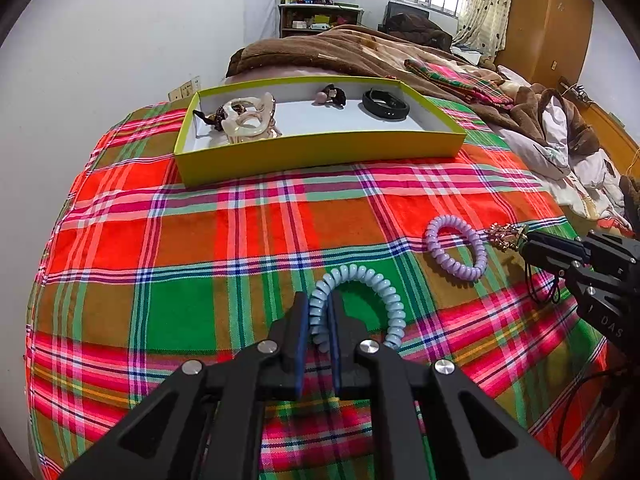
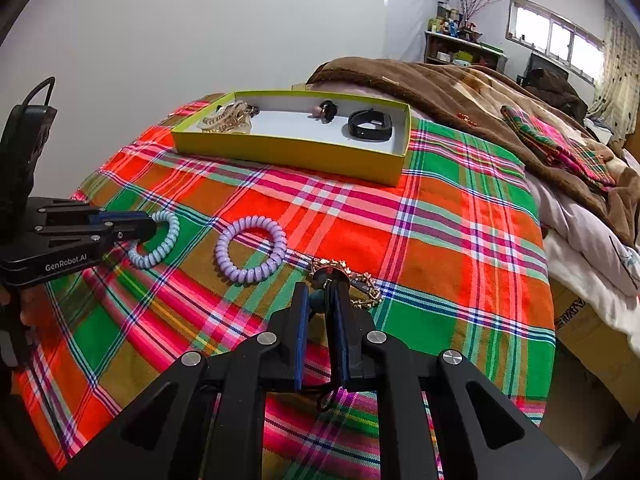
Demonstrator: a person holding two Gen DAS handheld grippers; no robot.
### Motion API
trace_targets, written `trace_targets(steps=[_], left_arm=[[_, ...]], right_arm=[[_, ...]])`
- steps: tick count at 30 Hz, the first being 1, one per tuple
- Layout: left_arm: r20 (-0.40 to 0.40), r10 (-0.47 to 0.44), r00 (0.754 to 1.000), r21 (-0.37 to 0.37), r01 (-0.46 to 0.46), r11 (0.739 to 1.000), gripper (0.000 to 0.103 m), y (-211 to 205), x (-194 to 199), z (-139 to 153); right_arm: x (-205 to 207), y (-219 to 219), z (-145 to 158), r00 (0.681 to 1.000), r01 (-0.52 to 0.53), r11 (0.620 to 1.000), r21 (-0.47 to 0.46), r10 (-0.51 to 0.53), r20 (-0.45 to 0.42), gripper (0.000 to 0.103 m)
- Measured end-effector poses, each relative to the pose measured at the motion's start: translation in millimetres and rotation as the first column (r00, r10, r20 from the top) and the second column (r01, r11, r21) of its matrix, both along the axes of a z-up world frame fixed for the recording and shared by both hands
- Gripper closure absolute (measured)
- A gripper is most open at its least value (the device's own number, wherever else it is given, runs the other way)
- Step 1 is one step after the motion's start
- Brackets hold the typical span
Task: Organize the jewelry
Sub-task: 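Grasp the blue coil hair tie with the left tool while the right tool grasps the black beaded hair tie, then carry both hair ties over the white box and lower them inside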
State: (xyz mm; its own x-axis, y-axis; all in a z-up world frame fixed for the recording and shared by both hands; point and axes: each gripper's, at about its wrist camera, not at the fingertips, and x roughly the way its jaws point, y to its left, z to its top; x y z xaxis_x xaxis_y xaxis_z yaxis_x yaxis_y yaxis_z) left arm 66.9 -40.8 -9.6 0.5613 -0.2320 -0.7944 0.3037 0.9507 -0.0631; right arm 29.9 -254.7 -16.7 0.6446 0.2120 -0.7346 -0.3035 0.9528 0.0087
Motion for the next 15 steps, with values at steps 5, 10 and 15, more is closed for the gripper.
trace_targets(steps=[5,10,15], left_arm=[[0.011,0.003,1.000,-0.002,-0.003,1.000,0.093,1,-2,5],[0.030,0.003,1.000,-0.001,-0.003,1.000,0.093,1,-4,14],[0.061,0.010,0.998,-0.005,-0.010,1.000,0.093,2,-3,28]], right_arm=[[-2,-1,4,1.000,0.003,1.000,0.007,-0.003,0.009,0.090],[-3,-3,11,1.000,0.004,1.000,0.015,-0.004,0.023,0.090],[-2,-4,23,0.999,0.002,1.000,0.020,-0.002,0.044,0.090]])
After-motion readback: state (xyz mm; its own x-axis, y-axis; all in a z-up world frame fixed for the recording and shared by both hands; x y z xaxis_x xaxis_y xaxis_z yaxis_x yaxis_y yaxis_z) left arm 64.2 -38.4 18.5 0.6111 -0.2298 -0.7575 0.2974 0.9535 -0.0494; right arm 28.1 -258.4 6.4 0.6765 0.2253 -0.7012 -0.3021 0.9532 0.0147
